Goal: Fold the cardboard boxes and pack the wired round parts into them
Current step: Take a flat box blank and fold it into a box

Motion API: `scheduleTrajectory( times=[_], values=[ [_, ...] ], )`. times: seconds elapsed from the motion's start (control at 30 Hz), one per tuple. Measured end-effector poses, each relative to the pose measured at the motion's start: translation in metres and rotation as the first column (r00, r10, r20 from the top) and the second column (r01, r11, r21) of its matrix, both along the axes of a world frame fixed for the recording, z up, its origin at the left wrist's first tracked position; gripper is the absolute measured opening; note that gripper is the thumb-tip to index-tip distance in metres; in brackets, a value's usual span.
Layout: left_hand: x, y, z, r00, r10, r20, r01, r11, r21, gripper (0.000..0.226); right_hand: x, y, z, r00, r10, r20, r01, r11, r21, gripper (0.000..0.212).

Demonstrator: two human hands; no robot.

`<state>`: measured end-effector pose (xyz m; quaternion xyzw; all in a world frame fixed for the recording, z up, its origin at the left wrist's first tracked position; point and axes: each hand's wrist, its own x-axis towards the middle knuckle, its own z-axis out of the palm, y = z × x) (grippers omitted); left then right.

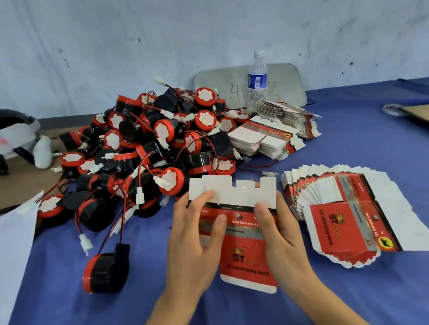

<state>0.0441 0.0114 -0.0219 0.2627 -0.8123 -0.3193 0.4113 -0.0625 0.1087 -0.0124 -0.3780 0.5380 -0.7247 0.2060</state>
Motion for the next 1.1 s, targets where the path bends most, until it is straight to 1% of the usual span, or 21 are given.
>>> scheduleTrajectory(
  times=[0.1, 0.17, 0.23, 0.3, 0.37, 0.4, 0.43, 0.47, 0.5, 0.53, 0.57, 0.6, 0.63, 0.7, 0.77, 0.83, 0.9, 1.0, 1.03, 1.1],
  values=[
    [0.001, 0.002, 0.005, 1.0, -0.01, 0.0, 0.01, 0.999, 0.037, 0.033, 0.003, -0.001, 0.0, 0.997, 0.018, -0.077, -0.017, 1.0, 0.008, 0.027],
    [0.001, 0.009, 0.008, 0.993, -0.066, -0.093, 0.081, 0.982, 0.169, 0.042, 0.004, -0.003, 0.0, 0.991, 0.026, -0.128, -0.025, 1.0, 0.013, 0.041],
    [0.0, 0.021, 0.009, 0.959, -0.158, -0.236, 0.225, 0.929, 0.294, 0.053, 0.003, -0.004, -0.001, 0.982, -0.016, -0.19, 0.018, 1.0, 0.01, 0.056],
    [0.0, 0.032, 0.009, 0.904, -0.275, -0.329, 0.387, 0.853, 0.35, 0.06, -0.002, -0.007, -0.004, 0.974, -0.092, -0.206, 0.096, 0.995, 0.009, 0.064],
    [-0.002, 0.042, 0.008, 0.869, -0.37, -0.33, 0.482, 0.784, 0.391, 0.062, -0.005, -0.009, -0.009, 0.96, -0.156, -0.234, 0.164, 0.986, 0.016, 0.063],
    [-0.004, 0.045, 0.008, 0.872, -0.38, -0.309, 0.485, 0.754, 0.442, 0.055, -0.005, -0.009, -0.01, 0.947, -0.185, -0.264, 0.198, 0.98, 0.02, 0.063],
    [-0.005, 0.046, 0.009, 0.884, -0.363, -0.294, 0.467, 0.72, 0.513, 0.043, -0.005, -0.01, -0.011, 0.936, -0.209, -0.284, 0.224, 0.974, 0.02, 0.065],
    [-0.005, 0.045, 0.009, 0.903, -0.32, -0.286, 0.429, 0.704, 0.566, 0.031, -0.006, -0.011, -0.01, 0.927, -0.229, -0.298, 0.245, 0.969, 0.019, 0.069],
    [-0.006, 0.042, 0.01, 0.923, -0.251, -0.293, 0.382, 0.704, 0.599, 0.025, -0.007, -0.011, -0.008, 0.92, -0.246, -0.305, 0.265, 0.964, 0.021, 0.075],
    [-0.006, 0.037, 0.009, 0.939, -0.155, -0.308, 0.322, 0.711, 0.625, 0.026, -0.009, -0.01, -0.007, 0.923, -0.25, -0.292, 0.272, 0.962, 0.036, 0.082],
    [-0.006, 0.032, 0.01, 0.944, -0.052, -0.327, 0.265, 0.708, 0.654, 0.032, -0.011, -0.009, -0.005, 0.941, -0.229, -0.251, 0.251, 0.966, 0.059, 0.089],
    [-0.005, 0.025, 0.008, 0.941, 0.033, -0.337, 0.216, 0.709, 0.671, 0.036, -0.013, -0.008, -0.004, 0.964, -0.181, -0.195, 0.198, 0.977, 0.075, 0.093],
    [-0.004, 0.02, 0.007, 0.938, 0.085, -0.337, 0.178, 0.715, 0.676, 0.036, -0.015, -0.007, -0.004, 0.981, -0.121, -0.15, 0.134, 0.988, 0.079, 0.093],
    [-0.004, 0.013, 0.005, 0.941, 0.126, -0.314, 0.13, 0.723, 0.679, 0.035, -0.016, -0.006, -0.004, 0.992, -0.044, -0.114, 0.052, 0.996, 0.075, 0.085],
    [-0.004, 0.01, 0.002, 0.945, 0.127, -0.301, 0.122, 0.718, 0.686, 0.036, -0.016, -0.005, -0.003, 0.995, -0.031, -0.092, 0.036, 0.998, 0.049, 0.077],
    [-0.004, 0.009, -0.001, 0.944, 0.099, -0.313, 0.15, 0.718, 0.679, 0.038, -0.016, -0.004, -0.002, 0.997, -0.036, -0.07, 0.039, 0.998, 0.043, 0.075],
    [-0.005, 0.012, -0.003, 0.942, 0.063, -0.329, 0.18, 0.732, 0.657, 0.041, -0.016, -0.003, -0.001, 0.998, -0.021, -0.056, 0.025, 0.996, 0.084, 0.082],
    [-0.006, 0.02, -0.004, 0.929, -0.054, -0.366, 0.284, 0.737, 0.613, 0.048, -0.009, -0.003, 0.002, 0.995, 0.084, 0.045, -0.09, 0.986, 0.137, 0.095],
    [-0.007, 0.021, -0.003, 0.924, -0.087, -0.373, 0.312, 0.736, 0.601, 0.055, -0.006, -0.002, 0.003, 0.988, 0.138, 0.064, -0.146, 0.978, 0.149, 0.091],
    [-0.008, 0.022, -0.002, 0.919, -0.109, -0.378, 0.327, 0.746, 0.581, 0.07, 0.0, 0.0, 0.005, 0.958, 0.258, 0.123, -0.276, 0.947, 0.165, 0.063]
  ],
)
